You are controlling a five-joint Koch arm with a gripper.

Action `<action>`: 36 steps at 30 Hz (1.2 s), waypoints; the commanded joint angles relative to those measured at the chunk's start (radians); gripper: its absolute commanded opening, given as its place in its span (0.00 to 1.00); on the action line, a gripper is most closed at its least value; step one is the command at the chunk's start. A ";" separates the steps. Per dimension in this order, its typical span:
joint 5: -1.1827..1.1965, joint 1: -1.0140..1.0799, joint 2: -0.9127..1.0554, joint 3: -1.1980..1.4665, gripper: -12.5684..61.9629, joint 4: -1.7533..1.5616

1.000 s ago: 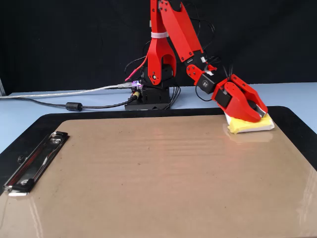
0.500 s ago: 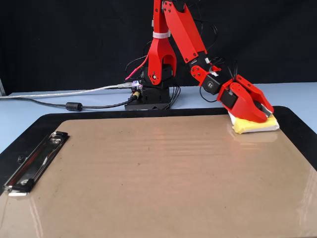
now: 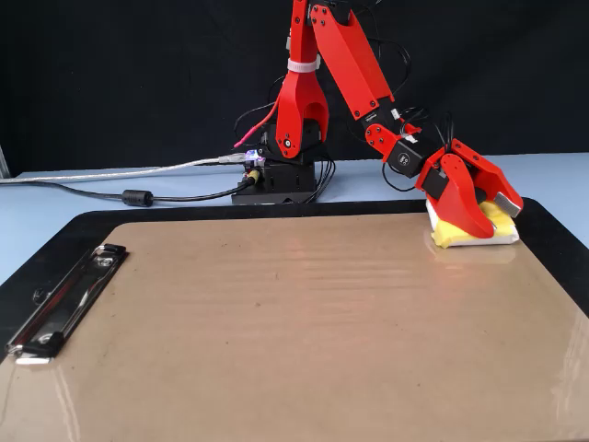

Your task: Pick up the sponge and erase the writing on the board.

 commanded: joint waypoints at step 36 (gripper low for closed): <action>0.101 0.241 0.861 0.003 0.62 0.756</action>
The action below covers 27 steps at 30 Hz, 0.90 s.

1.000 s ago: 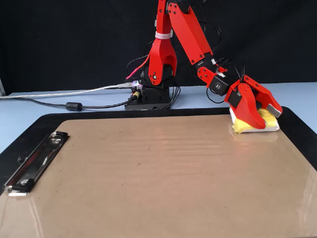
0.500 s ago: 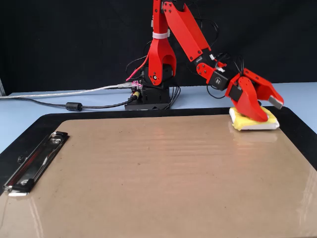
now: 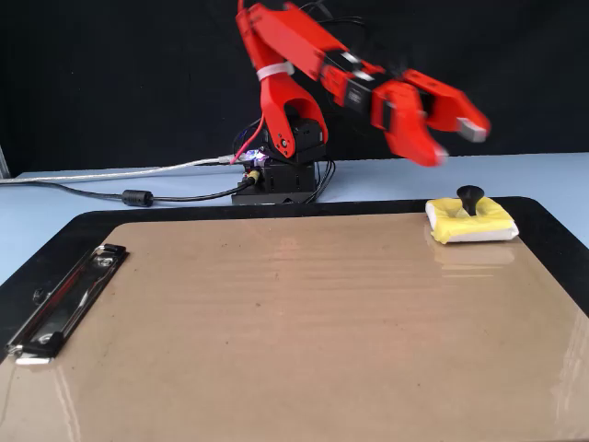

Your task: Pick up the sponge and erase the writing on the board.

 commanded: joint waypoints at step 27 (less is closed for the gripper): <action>0.951 1.074 -0.232 -0.166 0.62 1.270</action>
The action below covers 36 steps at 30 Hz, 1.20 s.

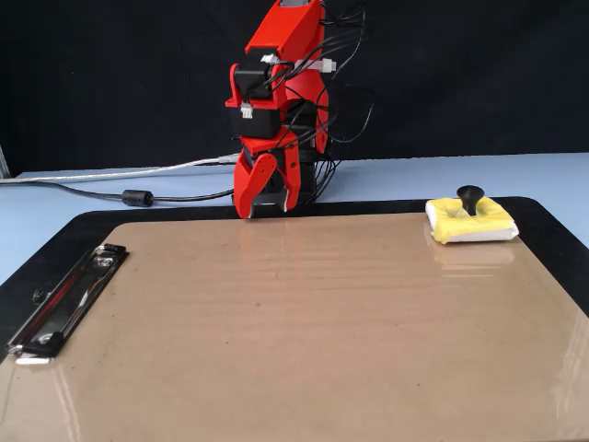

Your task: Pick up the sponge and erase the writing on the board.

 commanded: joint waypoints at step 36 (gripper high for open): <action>-0.747 -0.348 0.206 -0.008 0.61 0.153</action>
